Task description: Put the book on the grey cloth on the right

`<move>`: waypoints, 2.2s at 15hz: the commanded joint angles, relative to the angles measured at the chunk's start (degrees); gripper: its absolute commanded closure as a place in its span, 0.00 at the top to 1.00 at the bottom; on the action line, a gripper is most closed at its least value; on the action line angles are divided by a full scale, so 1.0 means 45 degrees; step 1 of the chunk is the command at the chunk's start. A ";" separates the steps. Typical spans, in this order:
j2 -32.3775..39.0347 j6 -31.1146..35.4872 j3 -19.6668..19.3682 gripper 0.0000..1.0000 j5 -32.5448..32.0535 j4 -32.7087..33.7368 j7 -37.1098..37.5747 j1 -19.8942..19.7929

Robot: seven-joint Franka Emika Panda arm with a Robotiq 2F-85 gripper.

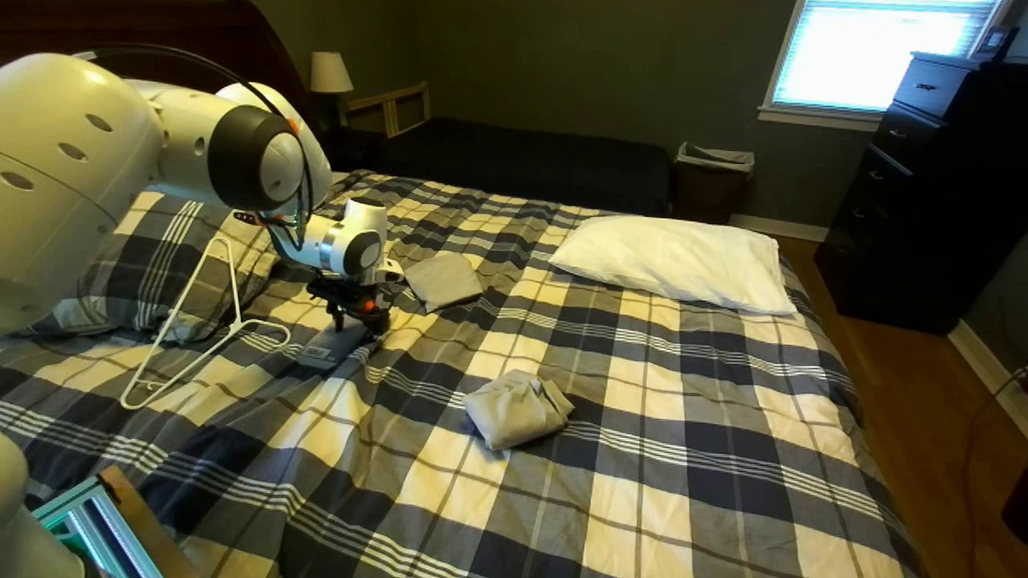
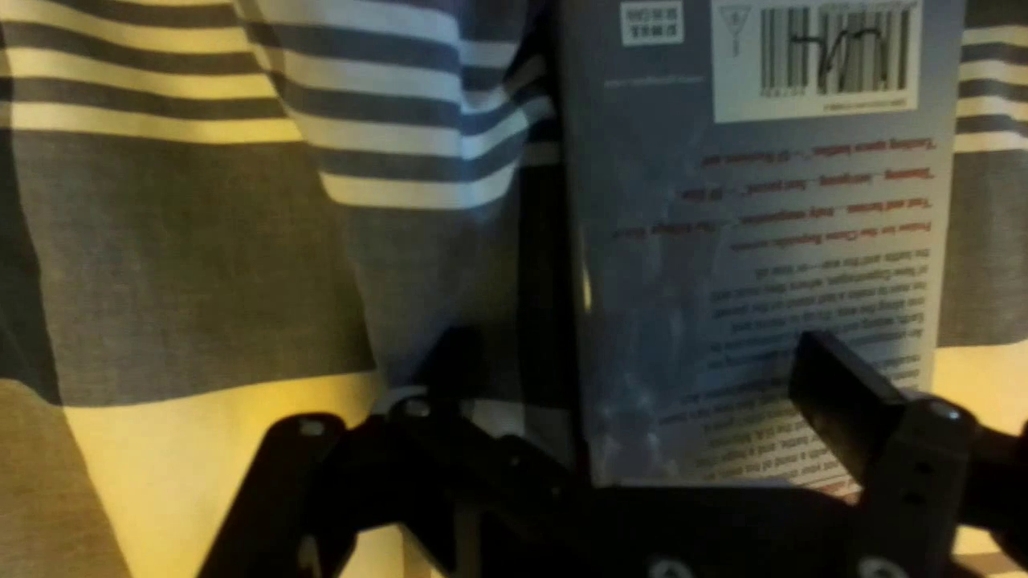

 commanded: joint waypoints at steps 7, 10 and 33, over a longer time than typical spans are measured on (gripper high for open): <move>0.1964 -0.2210 0.0611 1.00 0.0778 0.2806 -0.0936 -0.0884; 0.0839 -0.1421 0.0705 1.00 0.0739 0.1547 -0.0926 -0.0774; -0.1399 0.0623 0.2362 1.00 0.1558 -0.2605 -0.3659 -0.2727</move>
